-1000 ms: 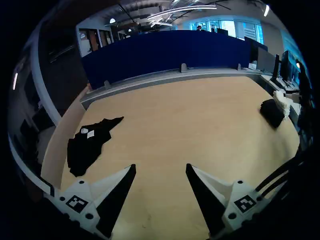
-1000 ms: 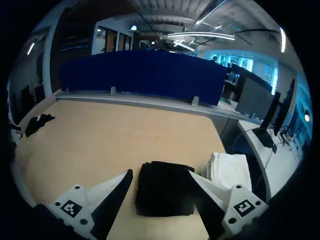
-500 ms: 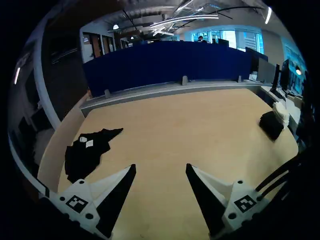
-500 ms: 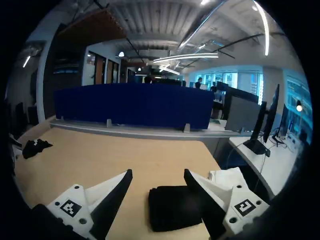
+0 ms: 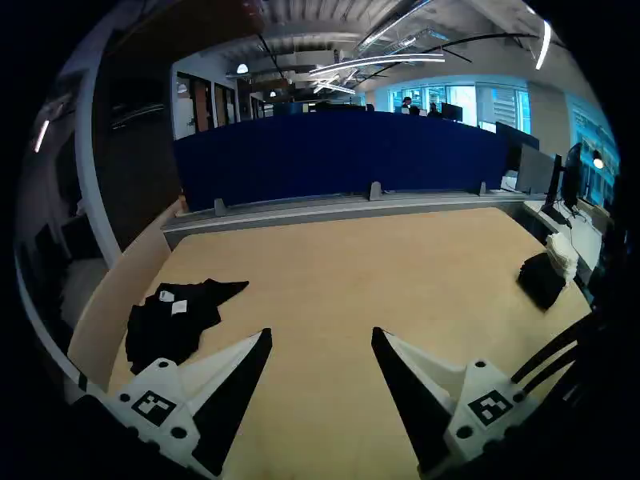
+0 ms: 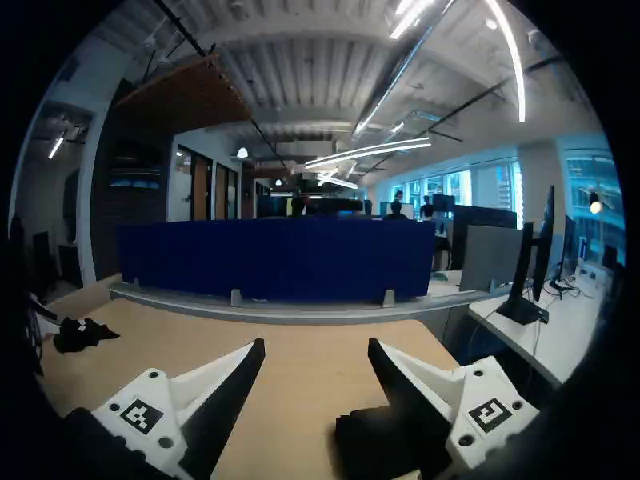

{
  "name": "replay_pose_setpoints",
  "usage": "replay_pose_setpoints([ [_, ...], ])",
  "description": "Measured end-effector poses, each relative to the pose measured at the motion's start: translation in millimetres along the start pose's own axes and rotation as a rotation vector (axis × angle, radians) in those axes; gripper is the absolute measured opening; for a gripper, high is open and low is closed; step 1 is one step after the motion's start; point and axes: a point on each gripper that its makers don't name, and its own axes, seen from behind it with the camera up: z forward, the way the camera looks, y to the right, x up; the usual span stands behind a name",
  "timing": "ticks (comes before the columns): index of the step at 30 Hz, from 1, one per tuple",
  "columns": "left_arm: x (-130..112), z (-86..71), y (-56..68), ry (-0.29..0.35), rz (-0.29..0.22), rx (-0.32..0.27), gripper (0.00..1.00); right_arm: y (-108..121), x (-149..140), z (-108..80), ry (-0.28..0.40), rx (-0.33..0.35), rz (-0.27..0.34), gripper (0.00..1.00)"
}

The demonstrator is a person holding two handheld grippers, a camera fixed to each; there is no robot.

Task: Fold towel

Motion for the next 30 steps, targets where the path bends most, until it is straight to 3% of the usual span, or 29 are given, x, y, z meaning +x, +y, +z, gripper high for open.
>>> replay_pose_setpoints([
  [6, 13.0, 0.0, -0.1, 0.058, -0.011, -0.003, 0.92, -9.4, -1.1, 0.3, 0.001, 0.003, 0.003, 1.0],
  [20, 79.8, -13.7, -6.9, 0.334, -0.064, 0.017, 0.92, -37.3, 8.2, 3.7, 0.019, -0.016, -0.007, 1.0],
  [30, 90.0, -11.8, -17.7, 0.373, -0.077, 0.031, 0.92, -65.8, 12.3, 5.8, 0.018, 0.01, -0.001, 1.0],
])
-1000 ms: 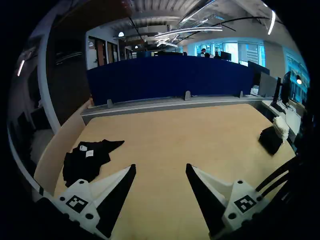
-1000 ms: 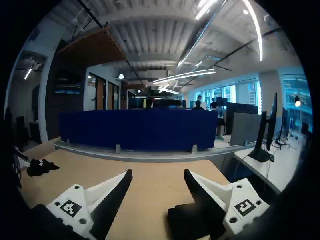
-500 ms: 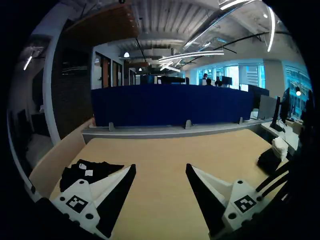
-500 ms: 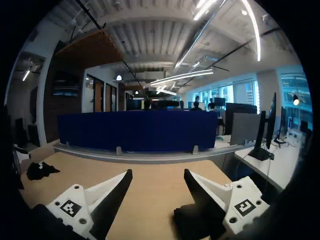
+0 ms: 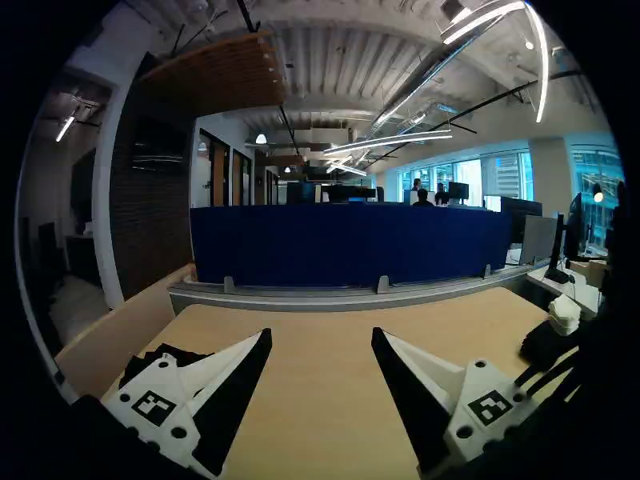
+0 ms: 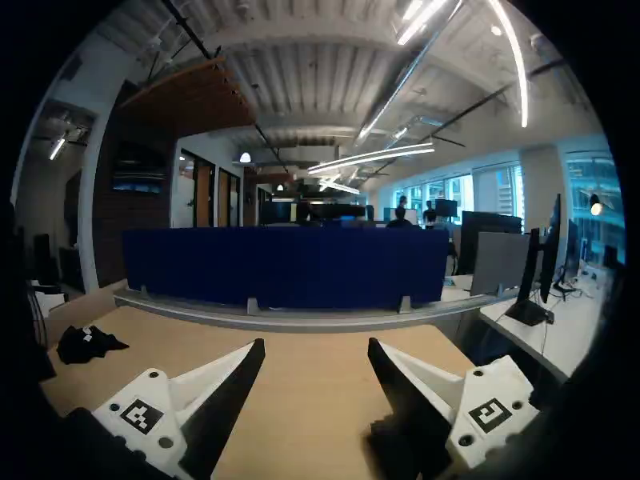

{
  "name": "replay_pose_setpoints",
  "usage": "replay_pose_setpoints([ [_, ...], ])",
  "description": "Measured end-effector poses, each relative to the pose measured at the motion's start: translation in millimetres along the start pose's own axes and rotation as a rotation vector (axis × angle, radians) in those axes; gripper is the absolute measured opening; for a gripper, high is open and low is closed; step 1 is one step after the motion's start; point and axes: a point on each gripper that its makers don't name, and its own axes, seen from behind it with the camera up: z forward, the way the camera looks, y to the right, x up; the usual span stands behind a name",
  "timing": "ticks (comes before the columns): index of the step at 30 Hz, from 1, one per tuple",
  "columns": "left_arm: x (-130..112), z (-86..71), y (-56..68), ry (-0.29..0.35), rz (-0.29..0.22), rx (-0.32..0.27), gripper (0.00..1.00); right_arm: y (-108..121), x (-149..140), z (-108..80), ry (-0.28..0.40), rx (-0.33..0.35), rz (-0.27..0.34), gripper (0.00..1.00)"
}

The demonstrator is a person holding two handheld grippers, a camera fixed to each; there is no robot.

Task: Fold towel

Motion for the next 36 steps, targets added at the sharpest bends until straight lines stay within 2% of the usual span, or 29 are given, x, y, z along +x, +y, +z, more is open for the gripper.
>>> replay_pose_setpoints([
  [5, -3.3, 4.6, -2.3, 0.009, 0.015, 0.003, 0.92, -12.6, 0.6, 1.4, 0.0, 0.012, 0.0, 1.0],
  [14, -21.5, 12.3, 1.3, 0.041, 0.069, 0.0, 0.92, -33.7, 0.9, 3.4, 0.008, 0.038, 0.008, 1.0],
  [23, -41.6, 14.0, -4.9, 0.099, 0.076, 0.023, 0.93, -40.0, 5.1, 3.0, 0.021, 0.042, -0.007, 1.0],
  [29, -65.3, 15.8, -12.6, 0.124, 0.077, 0.048, 0.92, -40.1, -3.8, 7.5, 0.019, 0.034, -0.026, 1.0],
  [36, -98.0, 18.0, -17.9, 0.143, 0.089, 0.054, 0.92, -52.4, -11.8, 13.5, 0.016, 0.035, -0.044, 1.0],
])
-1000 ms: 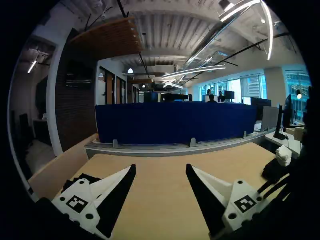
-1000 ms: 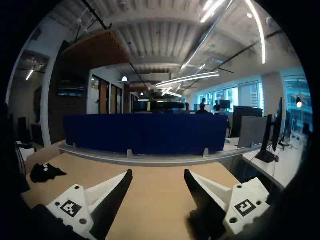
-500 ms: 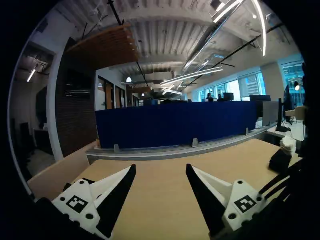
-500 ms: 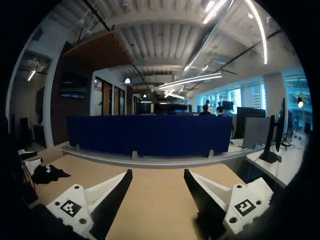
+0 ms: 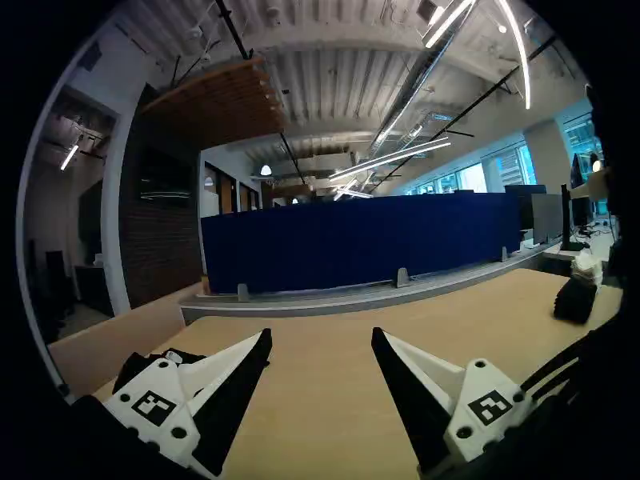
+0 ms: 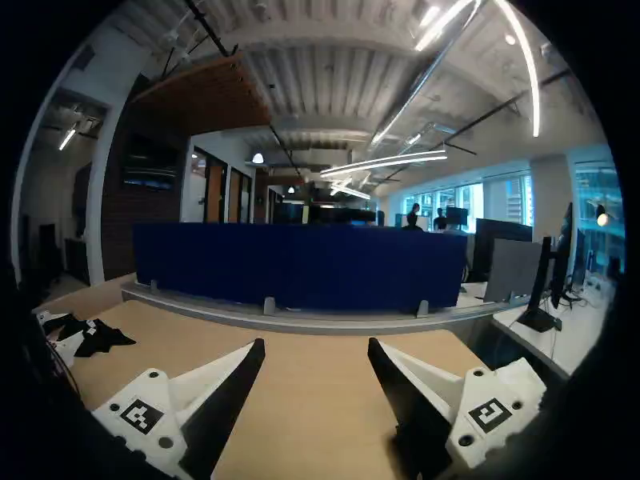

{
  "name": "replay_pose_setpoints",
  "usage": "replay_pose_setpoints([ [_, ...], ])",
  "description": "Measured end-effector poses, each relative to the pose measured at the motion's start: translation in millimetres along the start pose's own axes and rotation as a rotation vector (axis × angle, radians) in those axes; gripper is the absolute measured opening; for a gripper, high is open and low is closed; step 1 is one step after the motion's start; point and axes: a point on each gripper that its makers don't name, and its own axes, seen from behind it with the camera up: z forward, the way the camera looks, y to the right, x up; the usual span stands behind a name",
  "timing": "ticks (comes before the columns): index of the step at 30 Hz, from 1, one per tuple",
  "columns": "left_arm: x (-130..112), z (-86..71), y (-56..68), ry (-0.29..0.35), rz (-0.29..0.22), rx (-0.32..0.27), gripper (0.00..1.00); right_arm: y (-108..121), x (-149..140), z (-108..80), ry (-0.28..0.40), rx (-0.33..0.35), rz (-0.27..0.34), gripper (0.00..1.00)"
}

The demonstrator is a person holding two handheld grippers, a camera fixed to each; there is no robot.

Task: Fold towel

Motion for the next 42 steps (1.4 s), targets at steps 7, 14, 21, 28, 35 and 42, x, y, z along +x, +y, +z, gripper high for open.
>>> replay_pose_setpoints([
  [7, -24.5, 5.5, 0.8, 0.026, -0.045, -0.001, 0.92, -16.6, -11.0, 8.4, 0.001, 0.016, -0.004, 1.0],
  [14, -47.8, 11.0, -7.7, 0.032, -0.069, 0.014, 0.92, -13.1, -21.5, 13.3, 0.001, 0.01, 0.009, 1.0],
  [21, -64.0, 13.1, -17.6, 0.033, -0.09, 0.029, 0.92, -16.2, -32.8, 19.6, -0.014, 0.005, -0.004, 1.0],
  [28, -72.4, 10.4, -19.8, 0.021, -0.096, 0.034, 0.93, -26.0, -34.5, 27.2, -0.019, 0.023, -0.01, 1.0],
  [35, -79.7, 12.5, -14.1, 0.004, -0.085, 0.026, 0.92, -28.5, -34.7, 27.8, -0.02, 0.035, -0.016, 1.0],
  [42, -81.4, 13.0, -14.3, 0.0, -0.083, 0.031, 0.92, -17.7, -29.4, 25.6, -0.001, 0.029, 0.004, 1.0],
])
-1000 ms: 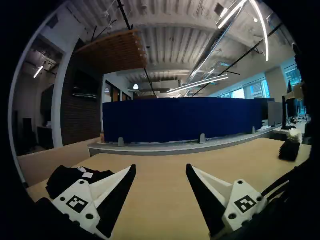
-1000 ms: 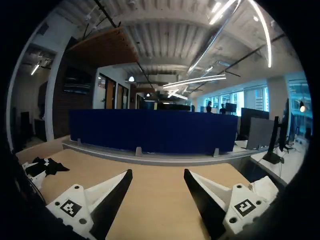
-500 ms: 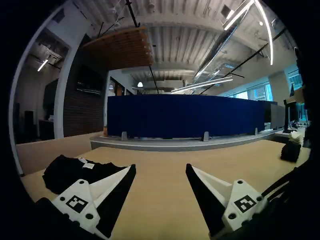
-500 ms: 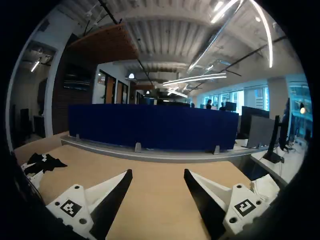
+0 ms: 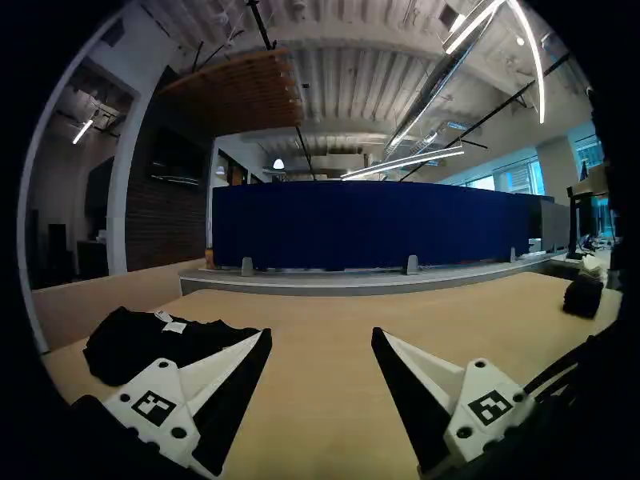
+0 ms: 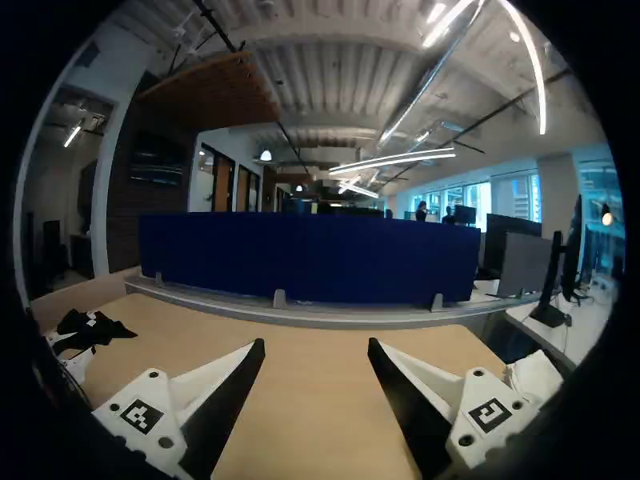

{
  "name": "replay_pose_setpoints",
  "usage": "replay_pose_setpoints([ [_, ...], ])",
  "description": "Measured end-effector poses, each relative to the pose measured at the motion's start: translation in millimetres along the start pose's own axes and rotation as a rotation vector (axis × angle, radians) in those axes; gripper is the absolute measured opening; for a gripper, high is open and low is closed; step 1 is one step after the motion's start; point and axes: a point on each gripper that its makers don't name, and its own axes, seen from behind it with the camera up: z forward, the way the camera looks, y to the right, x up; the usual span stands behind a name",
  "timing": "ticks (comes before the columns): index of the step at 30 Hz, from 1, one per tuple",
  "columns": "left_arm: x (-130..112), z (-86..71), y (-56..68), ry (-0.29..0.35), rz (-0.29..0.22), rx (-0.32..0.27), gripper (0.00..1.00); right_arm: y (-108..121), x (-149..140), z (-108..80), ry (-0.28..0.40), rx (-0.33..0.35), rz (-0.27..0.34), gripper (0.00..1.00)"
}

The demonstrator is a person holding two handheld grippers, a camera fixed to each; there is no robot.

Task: Fold towel

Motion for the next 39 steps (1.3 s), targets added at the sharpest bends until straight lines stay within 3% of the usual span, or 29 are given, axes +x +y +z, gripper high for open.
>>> replay_pose_setpoints([
  [11, 1.4, -1.7, 2.1, 0.0, 0.002, 0.0, 0.93, 32.7, 19.9, -9.9, 0.057, -0.042, 0.048, 1.0],
  [20, 1.7, -1.2, 2.0, 0.0, 0.002, 0.0, 0.93, 64.4, 18.4, -21.6, 0.099, -0.074, 0.09, 1.0],
  [28, 1.3, -0.8, 2.0, 0.0, 0.002, 0.0, 0.93, 83.4, -14.7, -19.5, 0.092, -0.101, 0.063, 1.0],
  [32, 1.1, -0.8, 2.2, 0.0, 0.002, 0.0, 0.93, 81.5, -30.9, -15.3, 0.093, -0.091, 0.06, 1.0],
  [39, 0.6, -0.5, 1.8, 0.0, 0.003, 0.0, 0.93, 80.8, -66.0, -8.0, 0.099, -0.077, 0.1, 1.0],
])
